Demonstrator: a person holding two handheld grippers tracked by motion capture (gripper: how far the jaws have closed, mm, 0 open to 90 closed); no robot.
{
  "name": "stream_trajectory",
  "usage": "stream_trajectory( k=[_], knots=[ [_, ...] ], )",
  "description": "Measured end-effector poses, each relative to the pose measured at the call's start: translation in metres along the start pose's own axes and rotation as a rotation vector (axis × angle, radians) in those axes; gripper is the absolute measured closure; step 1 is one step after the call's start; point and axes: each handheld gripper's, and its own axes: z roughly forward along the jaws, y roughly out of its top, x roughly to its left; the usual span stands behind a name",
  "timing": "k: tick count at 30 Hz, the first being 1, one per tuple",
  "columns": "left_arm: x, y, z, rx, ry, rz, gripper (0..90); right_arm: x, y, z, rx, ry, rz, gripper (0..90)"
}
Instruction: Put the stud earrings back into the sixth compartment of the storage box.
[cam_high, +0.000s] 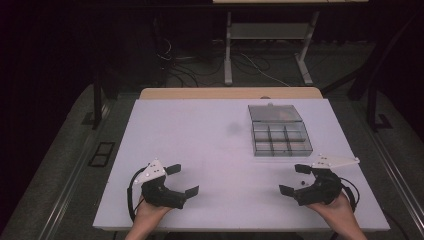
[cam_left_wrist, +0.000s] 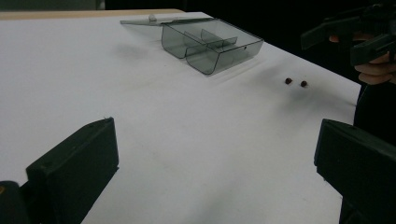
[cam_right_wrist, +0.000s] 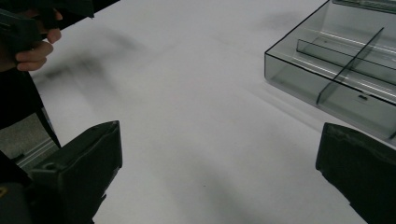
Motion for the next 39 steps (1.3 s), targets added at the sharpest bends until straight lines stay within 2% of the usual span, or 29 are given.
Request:
stream_trajectory(
  k=[4,16,29,39],
  knots=[
    [0.001,0.0,-0.001,0.0,0.004,-0.003,0.0,-0.004,0.004,-0.003,0.015,-0.008,0.013,0.5],
    [0.0,-0.001,-0.001,0.009,-0.002,0.003,0.0,-0.02,0.015,-0.016,0.079,-0.054,0.003,0.6],
    [0.001,-0.001,-0.002,0.01,0.002,0.001,0.0,-0.034,0.013,-0.025,0.145,-0.088,0.019,0.5],
    [0.001,-0.001,-0.002,0.009,0.003,0.0,0.0,-0.048,0.004,-0.025,0.239,-0.114,0.029,0.6]
  ],
)
